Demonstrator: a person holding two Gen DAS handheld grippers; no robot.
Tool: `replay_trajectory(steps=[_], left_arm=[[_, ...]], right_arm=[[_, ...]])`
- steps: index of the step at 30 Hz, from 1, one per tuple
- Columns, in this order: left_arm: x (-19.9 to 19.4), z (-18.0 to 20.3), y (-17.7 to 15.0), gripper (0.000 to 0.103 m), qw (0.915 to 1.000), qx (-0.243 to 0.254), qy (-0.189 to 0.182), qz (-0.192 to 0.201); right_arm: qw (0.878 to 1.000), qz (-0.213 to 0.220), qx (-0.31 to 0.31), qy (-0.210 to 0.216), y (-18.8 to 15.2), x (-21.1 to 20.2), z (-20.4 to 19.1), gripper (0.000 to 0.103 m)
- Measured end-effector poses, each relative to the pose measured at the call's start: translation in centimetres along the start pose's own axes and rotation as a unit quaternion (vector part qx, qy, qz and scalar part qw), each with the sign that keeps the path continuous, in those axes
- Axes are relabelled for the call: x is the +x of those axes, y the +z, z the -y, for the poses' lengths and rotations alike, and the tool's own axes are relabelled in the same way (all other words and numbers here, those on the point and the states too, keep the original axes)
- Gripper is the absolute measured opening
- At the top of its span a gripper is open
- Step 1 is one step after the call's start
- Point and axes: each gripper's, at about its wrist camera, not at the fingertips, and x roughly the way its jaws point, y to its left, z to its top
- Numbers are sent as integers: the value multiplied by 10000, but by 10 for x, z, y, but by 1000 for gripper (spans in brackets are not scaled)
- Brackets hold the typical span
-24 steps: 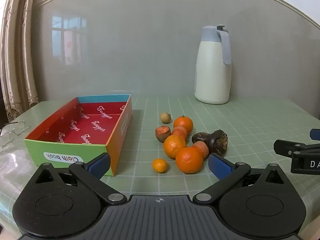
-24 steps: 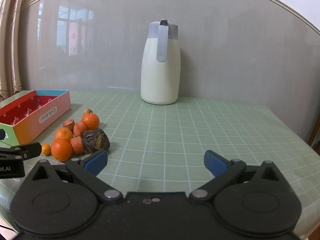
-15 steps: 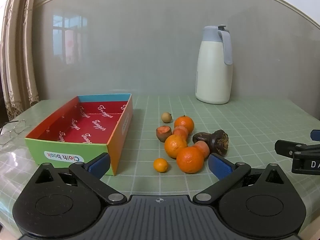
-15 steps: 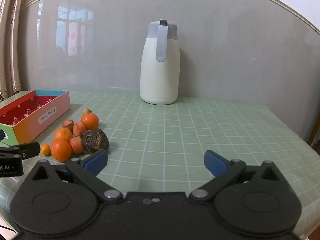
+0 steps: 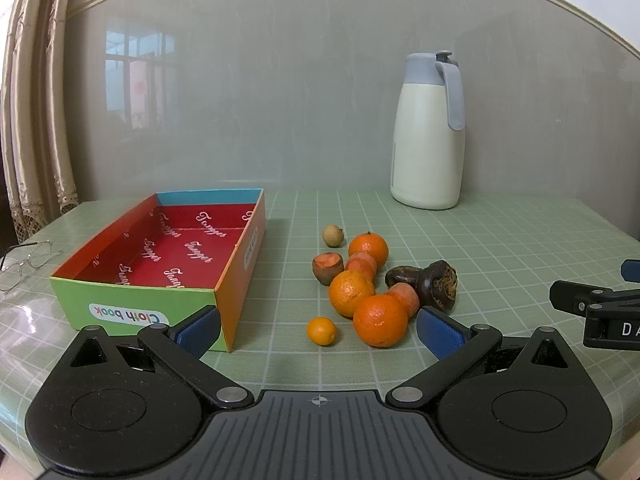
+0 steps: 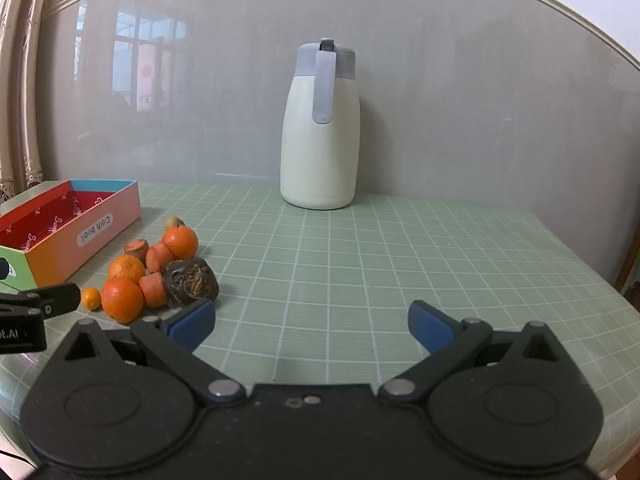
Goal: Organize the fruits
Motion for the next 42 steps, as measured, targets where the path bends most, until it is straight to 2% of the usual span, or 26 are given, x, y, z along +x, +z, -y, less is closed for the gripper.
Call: replay_trajectory(steps=[42], left_arm=[[-1, -2, 0, 103, 10000, 1, 11, 20]], right_arm=[[10000, 4, -5, -7, 0, 0, 1, 103]])
